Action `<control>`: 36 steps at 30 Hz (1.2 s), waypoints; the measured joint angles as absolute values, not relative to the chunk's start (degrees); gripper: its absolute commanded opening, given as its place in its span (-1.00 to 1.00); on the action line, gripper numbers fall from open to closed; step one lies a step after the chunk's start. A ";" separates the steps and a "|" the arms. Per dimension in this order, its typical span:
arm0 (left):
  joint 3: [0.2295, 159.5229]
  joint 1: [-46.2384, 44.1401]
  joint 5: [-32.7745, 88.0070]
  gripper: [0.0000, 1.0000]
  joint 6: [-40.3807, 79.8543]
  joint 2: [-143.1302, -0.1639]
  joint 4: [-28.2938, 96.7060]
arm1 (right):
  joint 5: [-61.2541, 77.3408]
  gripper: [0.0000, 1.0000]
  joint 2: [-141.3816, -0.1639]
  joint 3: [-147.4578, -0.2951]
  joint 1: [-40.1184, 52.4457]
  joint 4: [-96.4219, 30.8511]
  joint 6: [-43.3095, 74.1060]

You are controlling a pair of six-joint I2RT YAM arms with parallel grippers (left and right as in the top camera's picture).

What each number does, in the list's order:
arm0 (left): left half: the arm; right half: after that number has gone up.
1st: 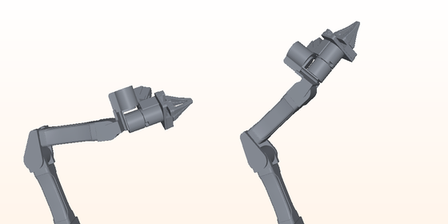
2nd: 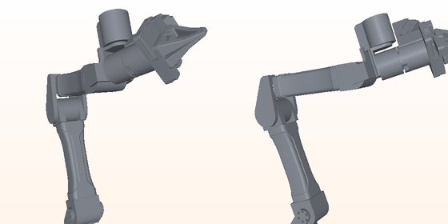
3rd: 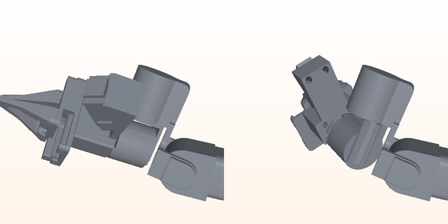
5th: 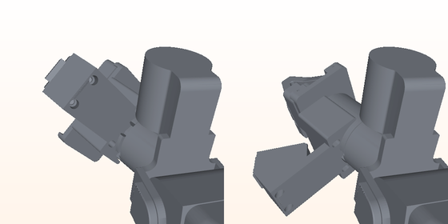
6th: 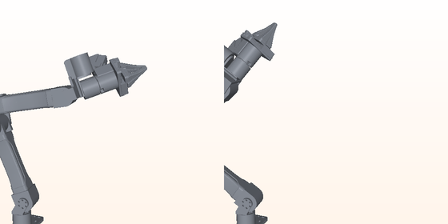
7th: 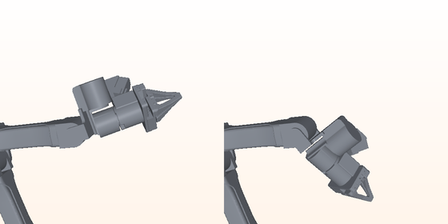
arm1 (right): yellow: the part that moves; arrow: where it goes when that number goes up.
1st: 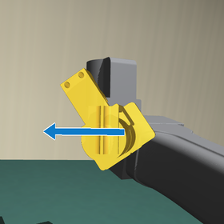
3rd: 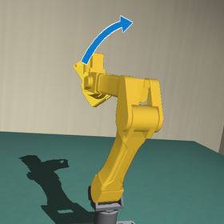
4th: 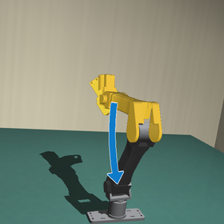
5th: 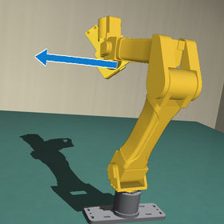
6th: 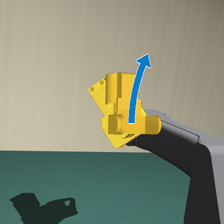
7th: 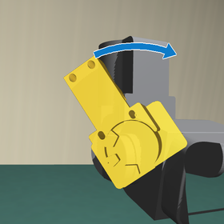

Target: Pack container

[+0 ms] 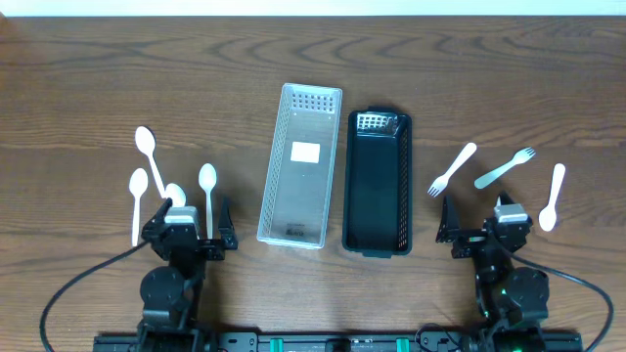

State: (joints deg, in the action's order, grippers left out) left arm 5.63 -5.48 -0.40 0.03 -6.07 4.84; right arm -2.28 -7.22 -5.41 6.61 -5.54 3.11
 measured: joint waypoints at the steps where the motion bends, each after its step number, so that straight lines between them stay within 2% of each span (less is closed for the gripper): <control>1: 7.60 -5.48 -0.40 0.96 0.23 -8.58 4.93 | -2.39 0.99 -9.72 -7.79 6.07 -6.48 2.98; 6: 23.00 -5.48 -0.45 0.96 0.45 -24.32 11.03 | -2.46 0.98 -26.81 -22.59 3.62 -13.85 2.70; 15: 57.49 -5.45 -4.99 0.96 0.89 -55.66 43.81 | -1.52 0.97 -67.40 -61.39 3.07 -42.98 0.86; 16: 59.81 -5.45 -5.19 0.96 0.93 -57.82 45.50 | -1.13 0.61 -70.11 -63.94 3.05 -43.75 0.80; 17: 61.63 -5.45 -5.37 0.96 1.10 -59.77 46.76 | -0.43 -0.06 -72.90 -66.28 3.01 -44.14 0.21; 18: 62.43 -5.45 -5.45 0.96 1.10 -60.84 47.16 | 0.34 -0.35 -74.87 -67.66 2.94 -44.03 0.16; 20: 63.26 -5.45 -5.72 0.96 1.13 -62.96 48.75 | 1.61 -0.73 -78.74 -69.04 2.92 -43.86 -0.19; 22: 63.26 -5.45 -6.00 0.98 1.15 -64.64 50.48 | 2.24 -0.85 -81.97 -69.19 2.90 -44.14 -0.08; 24: 63.26 -5.45 -6.04 0.69 1.43 -66.35 51.44 | 2.83 -0.92 -85.62 -69.17 2.92 -44.47 0.43; 26: 63.26 -5.45 -6.20 0.30 1.54 -67.88 51.92 | 3.11 -0.98 -88.86 -69.17 3.01 -44.51 0.71; 27: 63.26 -5.48 -6.31 0.04 1.67 -68.40 52.16 | 3.18 -0.97 -90.48 -69.17 3.18 -44.58 0.91; 29: 63.26 -5.48 -6.42 -0.24 1.72 -69.56 52.42 | 3.25 -0.97 -92.68 -69.17 3.68 -44.53 1.02; 34: 63.26 -5.48 -6.44 -0.56 1.56 -71.61 52.73 | 3.36 -0.97 -97.43 -69.17 7.22 -44.10 1.02; 36: 63.26 -5.45 -6.42 -0.59 1.56 -72.25 52.73 | 3.49 -0.96 -99.04 -69.17 9.04 -44.14 1.02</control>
State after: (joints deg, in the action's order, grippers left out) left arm 63.26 -5.45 -6.42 1.56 -72.25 52.73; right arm 3.49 -99.04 -69.17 9.04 -44.14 1.02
